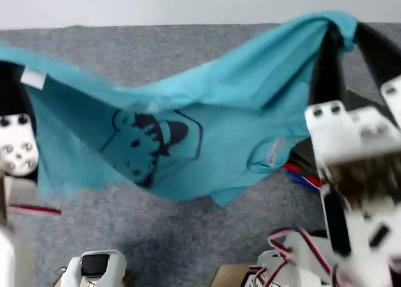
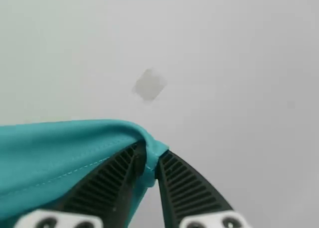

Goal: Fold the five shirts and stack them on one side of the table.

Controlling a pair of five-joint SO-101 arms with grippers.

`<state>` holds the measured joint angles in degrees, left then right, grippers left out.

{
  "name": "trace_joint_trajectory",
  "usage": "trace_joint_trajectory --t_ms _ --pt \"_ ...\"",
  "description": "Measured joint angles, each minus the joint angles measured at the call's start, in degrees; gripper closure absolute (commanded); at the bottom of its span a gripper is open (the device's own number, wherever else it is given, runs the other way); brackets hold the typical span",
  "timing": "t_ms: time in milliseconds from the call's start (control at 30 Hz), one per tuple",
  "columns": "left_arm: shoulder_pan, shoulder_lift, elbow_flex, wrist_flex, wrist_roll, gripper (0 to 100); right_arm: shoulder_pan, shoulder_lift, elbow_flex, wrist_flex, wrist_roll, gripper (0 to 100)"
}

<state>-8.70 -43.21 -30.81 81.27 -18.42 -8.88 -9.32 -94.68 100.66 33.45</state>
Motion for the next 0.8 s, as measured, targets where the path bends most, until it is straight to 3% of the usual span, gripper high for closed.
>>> trace_joint_trajectory --t_ms 200,467,800 --pt "0.0 -0.1 -6.5 6.7 0.0 99 0.0 -8.4 4.7 0.0 0.1 98.8" --pt "0.0 -0.4 -10.5 8.1 0.0 99 0.0 -20.4 16.7 -1.8 0.1 98.8" --pt "0.0 1.2 -0.4 8.1 0.0 99 0.0 -22.9 44.7 -4.4 0.1 98.8"
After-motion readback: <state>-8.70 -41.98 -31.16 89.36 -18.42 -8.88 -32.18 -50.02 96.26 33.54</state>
